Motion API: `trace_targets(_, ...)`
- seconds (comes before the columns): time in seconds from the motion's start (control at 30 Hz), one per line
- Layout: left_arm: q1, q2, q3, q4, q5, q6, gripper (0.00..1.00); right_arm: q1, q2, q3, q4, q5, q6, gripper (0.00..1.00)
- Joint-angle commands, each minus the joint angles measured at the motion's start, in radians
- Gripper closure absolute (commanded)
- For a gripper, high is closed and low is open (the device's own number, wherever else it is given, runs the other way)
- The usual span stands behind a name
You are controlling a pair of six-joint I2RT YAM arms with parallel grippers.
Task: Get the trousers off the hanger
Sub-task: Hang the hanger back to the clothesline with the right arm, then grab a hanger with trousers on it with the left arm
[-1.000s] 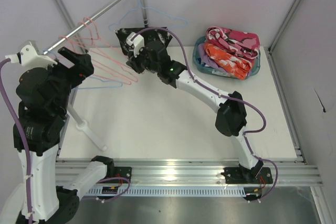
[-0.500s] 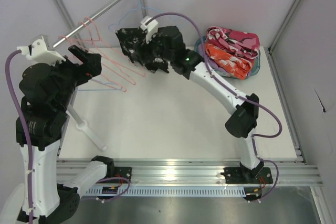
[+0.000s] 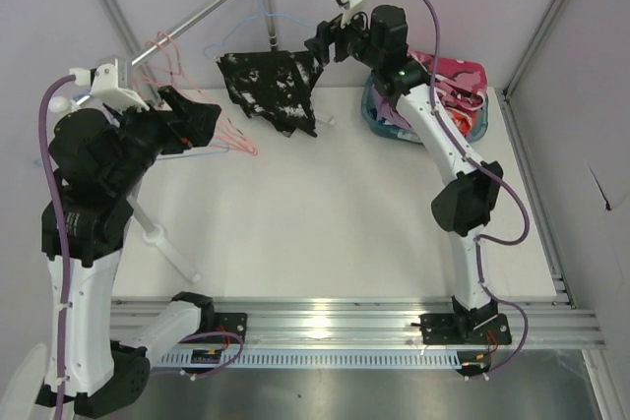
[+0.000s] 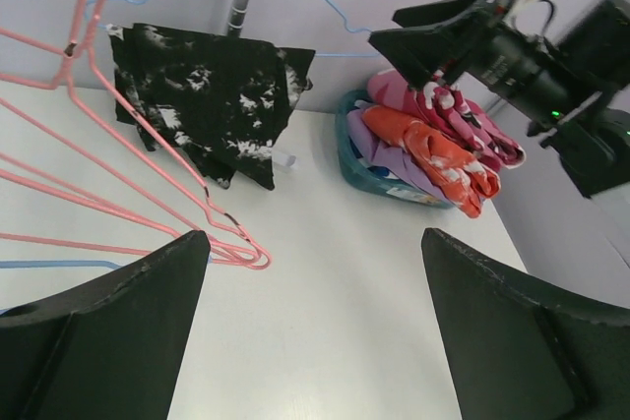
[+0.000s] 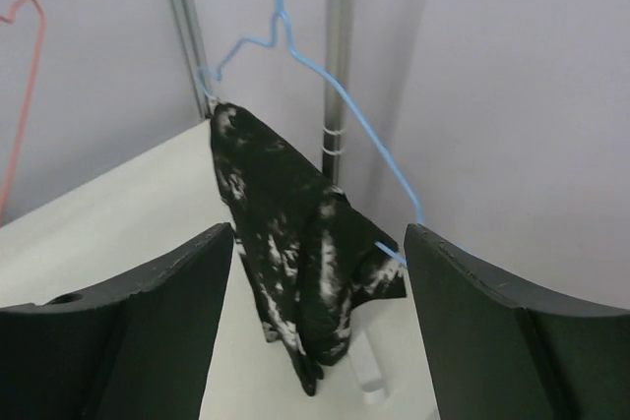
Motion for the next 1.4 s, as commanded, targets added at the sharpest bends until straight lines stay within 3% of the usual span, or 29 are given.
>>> trace_targets(0.0,0.007,0.001,-0.013,0.042,0.077,0.029,0.05,-0.03,0.058,0.057,0.069,-0.066,-0.046,0.23)
trace_targets(0.27,0.008,0.021,-0.044,0.043,0.103,0.045,0.04,-0.065,0.136,0.083,0.105,-0.189,-0.328,0.23)
trace_targets(0.47,0.008,0.054,-0.041,0.034,0.112,0.046,0.04,-0.11,0.215,0.132,0.209,-0.229,-0.275,0.23)
trace_targets(0.97,0.007,0.125,-0.059,0.055,0.127,0.046,0.04,-0.145,0.23,0.094,0.349,-0.235,-0.362,0.23)
trace_targets(1.13,0.007,0.154,-0.044,0.045,0.127,0.054,0.04,-0.191,0.333,0.241,0.338,-0.342,-0.297,0.23)
trace_targets(1.37,0.007,0.199,-0.003,0.026,0.141,0.048,0.04,-0.214,0.356,0.224,0.304,-0.388,-0.272,0.27)
